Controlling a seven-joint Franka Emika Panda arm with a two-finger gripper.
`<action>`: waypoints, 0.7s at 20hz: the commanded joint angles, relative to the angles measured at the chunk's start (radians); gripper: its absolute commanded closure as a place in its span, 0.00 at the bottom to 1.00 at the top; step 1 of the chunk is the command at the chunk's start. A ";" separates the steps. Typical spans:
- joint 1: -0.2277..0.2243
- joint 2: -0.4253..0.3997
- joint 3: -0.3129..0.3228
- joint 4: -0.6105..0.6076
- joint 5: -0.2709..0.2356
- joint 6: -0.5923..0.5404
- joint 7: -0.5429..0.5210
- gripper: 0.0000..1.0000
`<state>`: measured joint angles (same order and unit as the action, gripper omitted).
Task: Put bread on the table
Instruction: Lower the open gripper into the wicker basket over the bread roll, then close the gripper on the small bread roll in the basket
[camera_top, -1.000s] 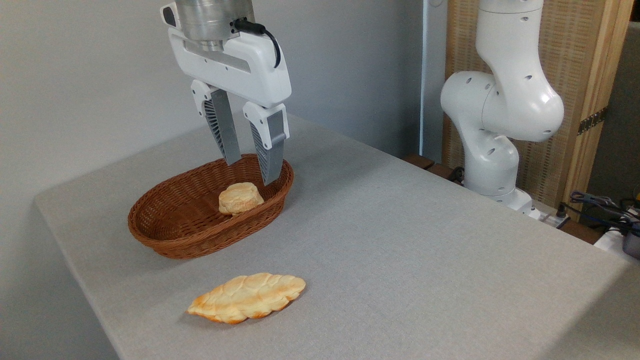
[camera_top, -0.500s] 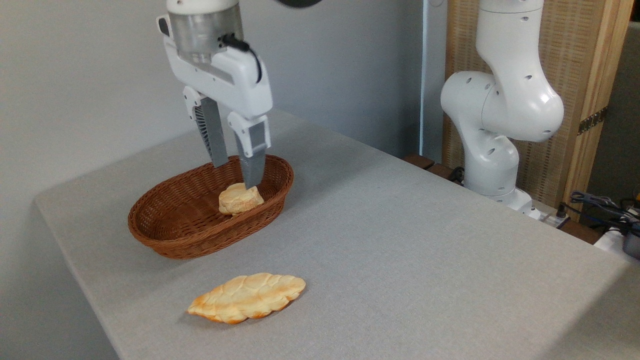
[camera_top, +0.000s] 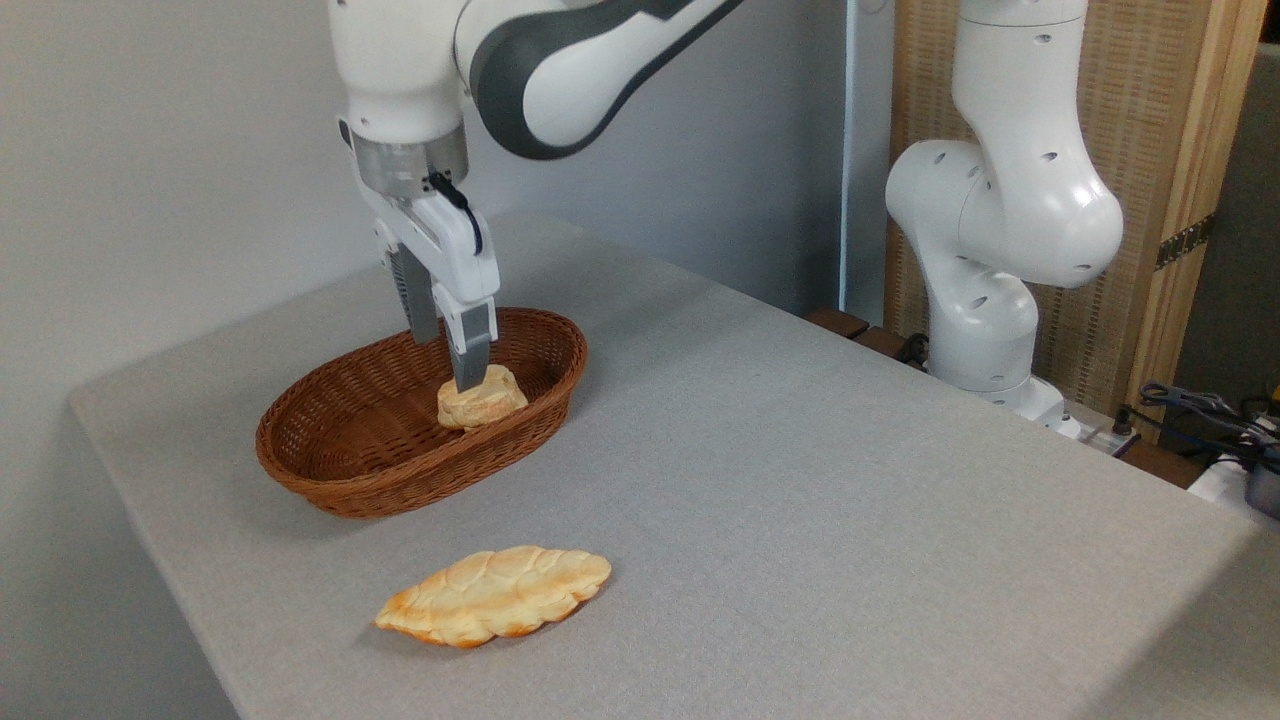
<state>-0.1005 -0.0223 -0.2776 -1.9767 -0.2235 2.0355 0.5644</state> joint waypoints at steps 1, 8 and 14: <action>-0.019 0.008 -0.011 -0.054 -0.007 0.051 -0.003 0.00; -0.025 0.045 -0.043 -0.096 0.137 0.100 -0.004 0.00; -0.027 0.051 -0.046 -0.100 0.184 0.100 0.002 0.40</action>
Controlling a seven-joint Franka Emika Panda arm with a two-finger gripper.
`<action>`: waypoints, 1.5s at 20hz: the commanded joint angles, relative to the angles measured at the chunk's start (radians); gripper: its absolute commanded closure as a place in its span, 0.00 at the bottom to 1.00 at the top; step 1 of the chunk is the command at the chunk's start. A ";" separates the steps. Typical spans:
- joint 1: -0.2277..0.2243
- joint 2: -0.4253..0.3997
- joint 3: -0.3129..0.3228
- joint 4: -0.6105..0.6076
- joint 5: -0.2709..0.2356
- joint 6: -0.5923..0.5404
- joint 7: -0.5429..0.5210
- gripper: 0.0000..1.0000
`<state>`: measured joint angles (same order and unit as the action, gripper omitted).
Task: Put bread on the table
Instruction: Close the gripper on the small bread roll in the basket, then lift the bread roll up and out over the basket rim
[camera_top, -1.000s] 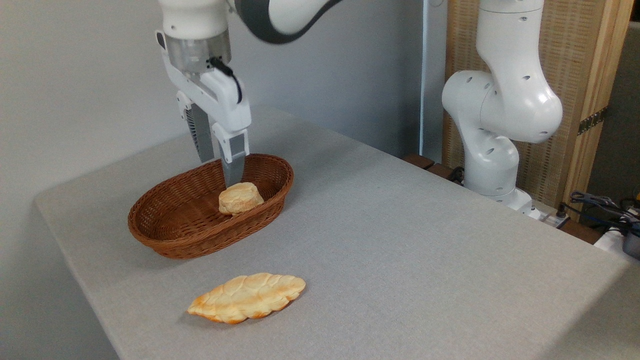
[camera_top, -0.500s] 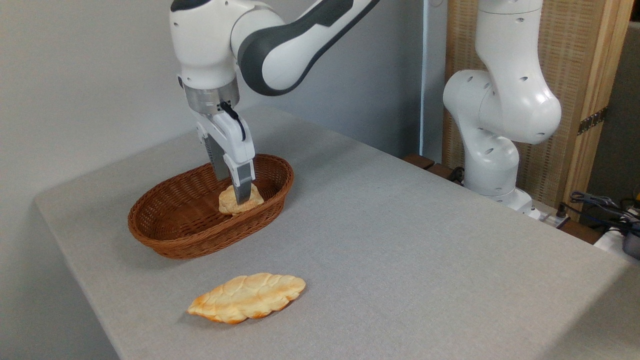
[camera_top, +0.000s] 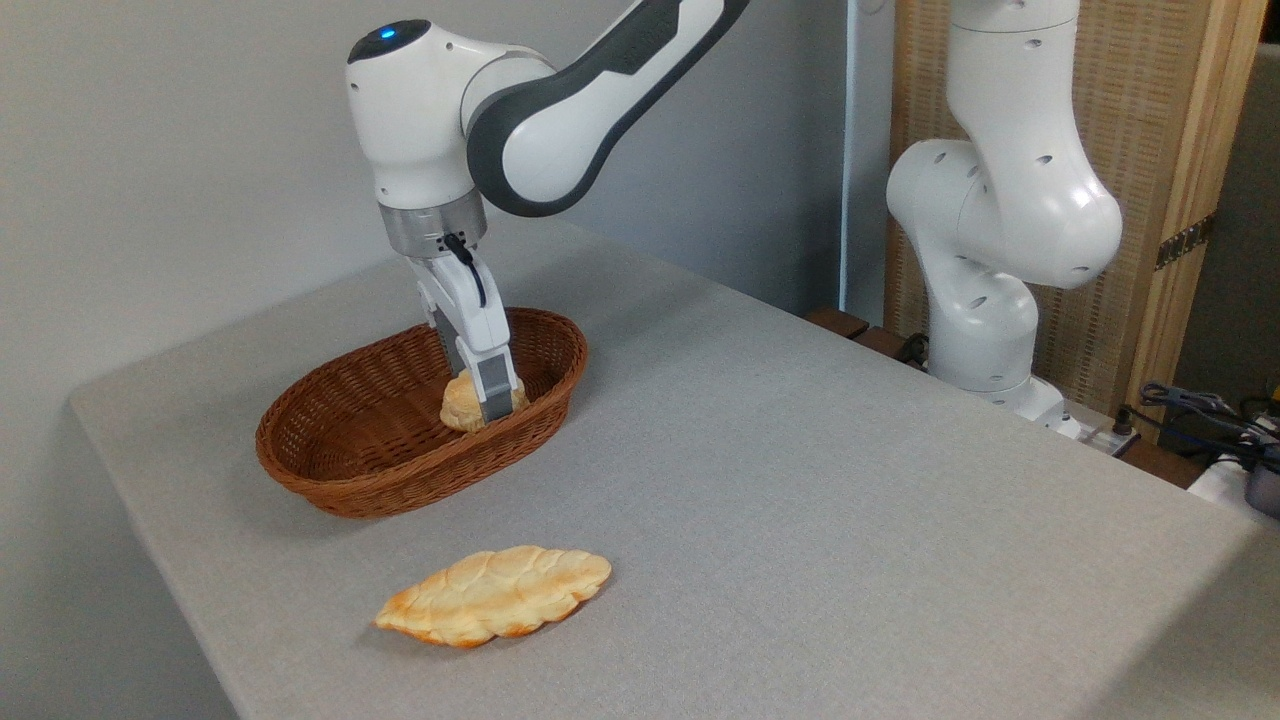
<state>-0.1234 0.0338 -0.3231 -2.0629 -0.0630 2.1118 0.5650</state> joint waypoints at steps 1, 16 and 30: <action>-0.004 -0.005 -0.002 -0.014 0.023 0.024 0.001 0.46; 0.004 -0.012 0.071 0.153 -0.081 -0.143 -0.011 0.57; 0.002 -0.055 0.239 0.202 0.193 -0.460 0.202 0.00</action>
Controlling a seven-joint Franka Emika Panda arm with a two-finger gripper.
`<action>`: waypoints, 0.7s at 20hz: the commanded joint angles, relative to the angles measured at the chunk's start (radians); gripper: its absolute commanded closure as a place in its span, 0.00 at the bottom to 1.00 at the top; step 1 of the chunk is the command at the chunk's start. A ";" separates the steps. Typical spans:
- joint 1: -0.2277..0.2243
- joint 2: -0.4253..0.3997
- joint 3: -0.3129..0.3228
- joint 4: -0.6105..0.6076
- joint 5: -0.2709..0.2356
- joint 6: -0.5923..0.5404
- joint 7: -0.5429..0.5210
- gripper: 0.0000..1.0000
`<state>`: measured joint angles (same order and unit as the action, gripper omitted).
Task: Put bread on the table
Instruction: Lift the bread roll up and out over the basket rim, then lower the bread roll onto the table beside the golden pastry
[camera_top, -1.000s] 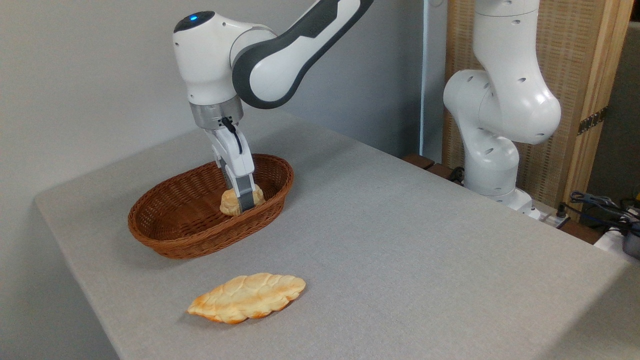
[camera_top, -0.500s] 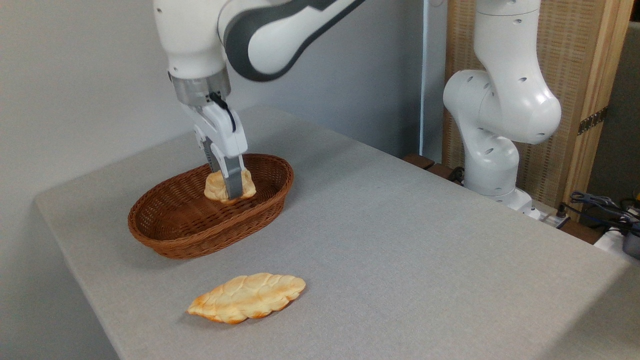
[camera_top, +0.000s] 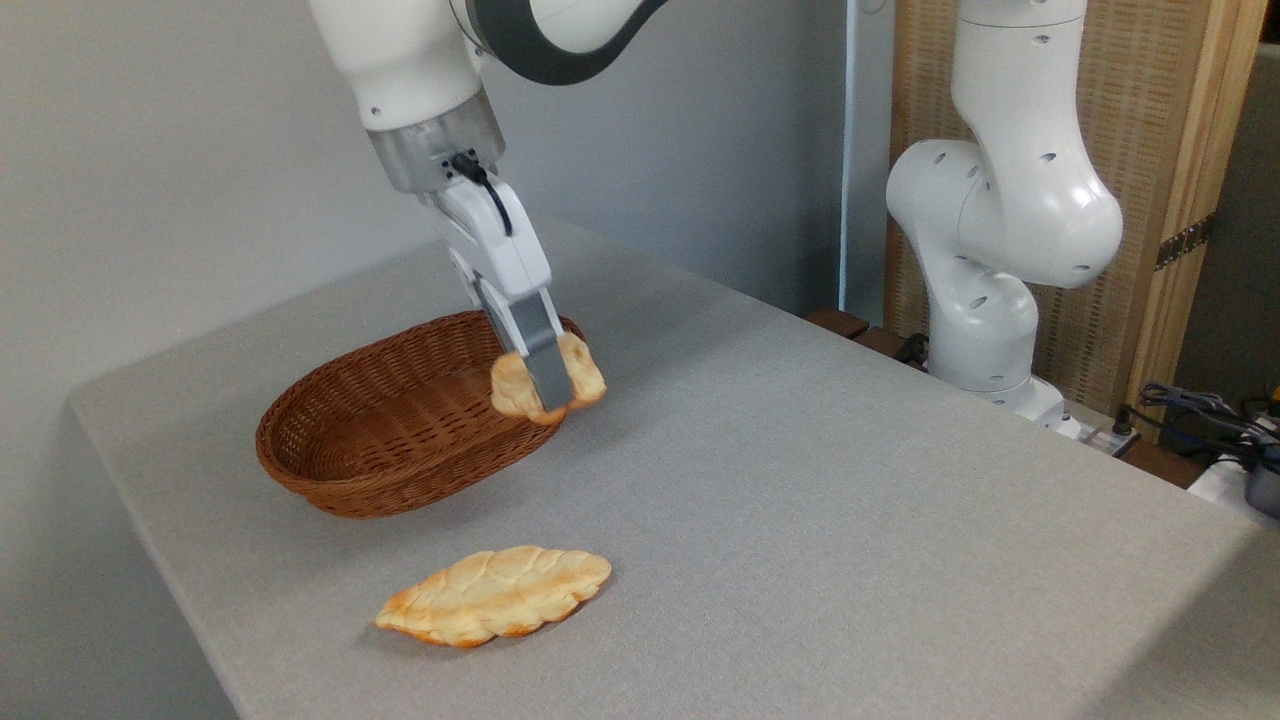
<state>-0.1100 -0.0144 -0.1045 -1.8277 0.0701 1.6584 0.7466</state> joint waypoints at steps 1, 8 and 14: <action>-0.010 -0.007 0.023 -0.041 0.076 -0.005 0.020 0.00; -0.011 -0.006 0.031 -0.074 0.131 -0.005 0.027 0.00; -0.011 -0.010 0.031 -0.068 0.148 -0.006 0.025 0.00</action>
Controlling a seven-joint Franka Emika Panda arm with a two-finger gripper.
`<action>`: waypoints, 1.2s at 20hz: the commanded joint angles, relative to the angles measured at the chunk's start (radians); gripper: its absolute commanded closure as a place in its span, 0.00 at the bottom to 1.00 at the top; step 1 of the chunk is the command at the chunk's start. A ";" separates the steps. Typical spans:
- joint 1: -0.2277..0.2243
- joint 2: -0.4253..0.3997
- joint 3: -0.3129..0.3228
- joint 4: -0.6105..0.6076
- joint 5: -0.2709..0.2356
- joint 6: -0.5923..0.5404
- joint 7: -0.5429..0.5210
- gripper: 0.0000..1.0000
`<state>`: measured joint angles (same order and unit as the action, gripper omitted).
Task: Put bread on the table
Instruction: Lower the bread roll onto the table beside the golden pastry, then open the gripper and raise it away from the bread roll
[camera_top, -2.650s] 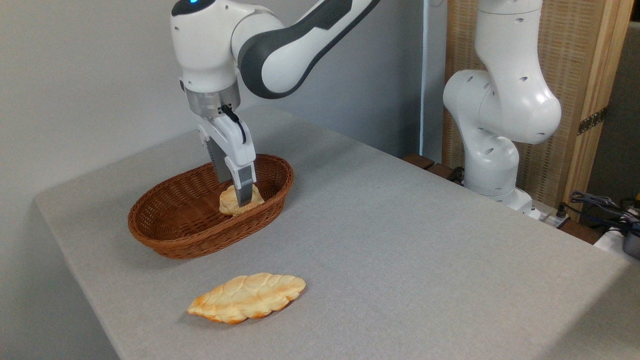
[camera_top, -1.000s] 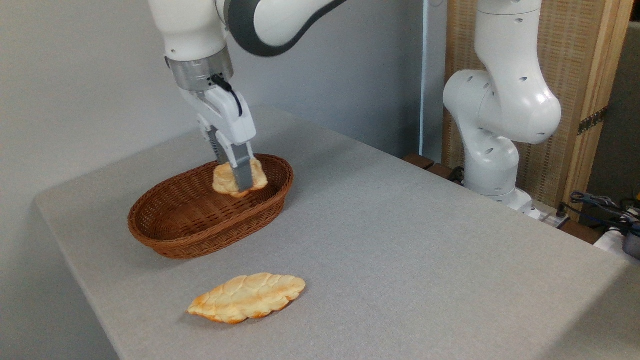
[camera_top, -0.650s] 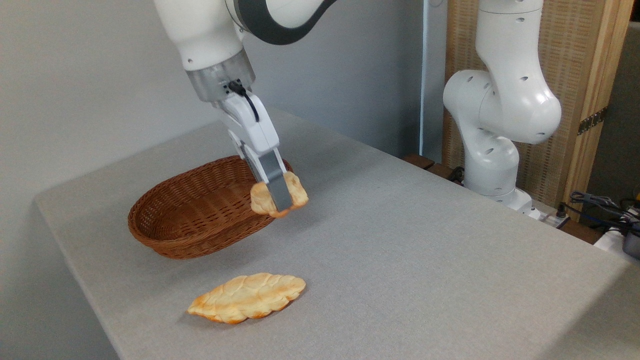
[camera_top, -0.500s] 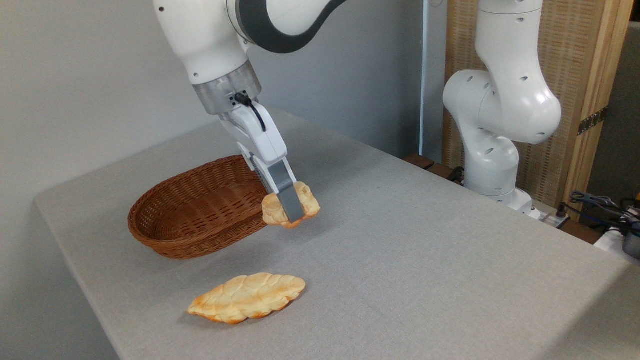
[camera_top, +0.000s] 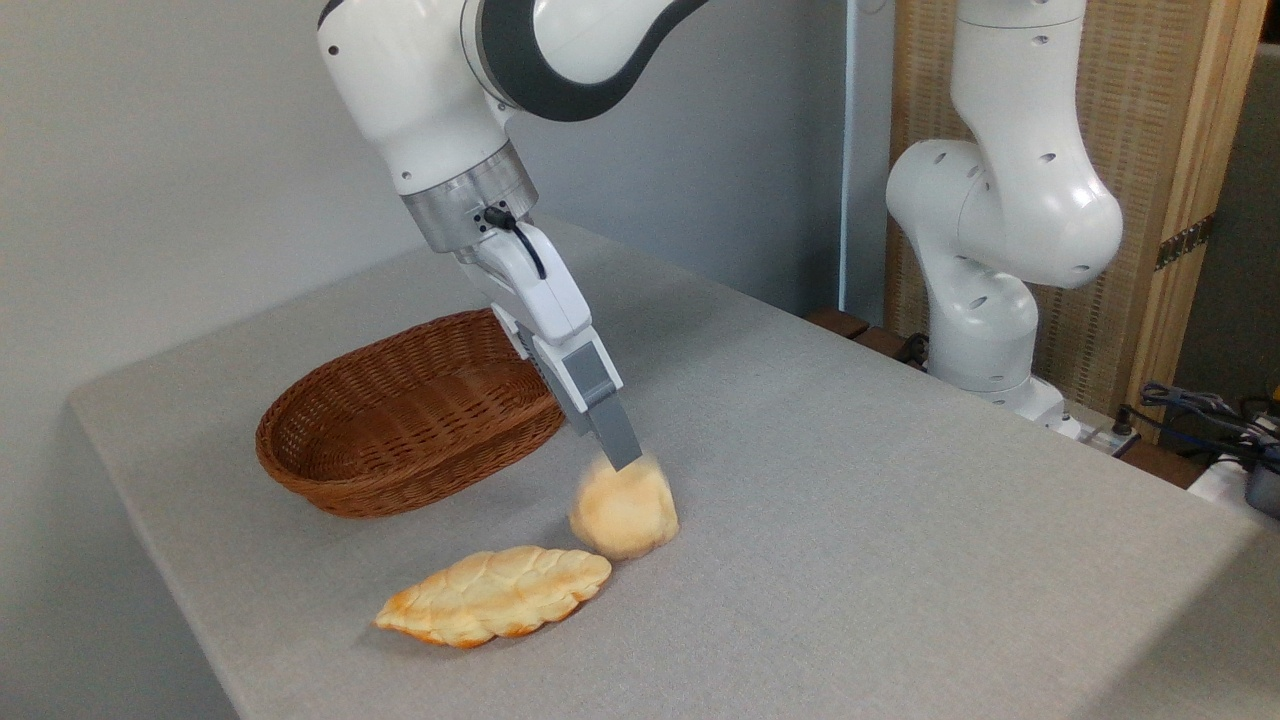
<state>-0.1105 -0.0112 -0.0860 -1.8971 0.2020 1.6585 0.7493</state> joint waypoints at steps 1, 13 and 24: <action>-0.009 -0.015 0.012 0.007 0.014 -0.005 0.018 0.00; 0.095 -0.007 0.017 0.262 -0.262 -0.019 -0.125 0.00; 0.092 0.036 0.029 0.342 -0.259 -0.074 -0.111 0.00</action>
<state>-0.0181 0.0097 -0.0583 -1.5898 -0.0477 1.6170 0.6438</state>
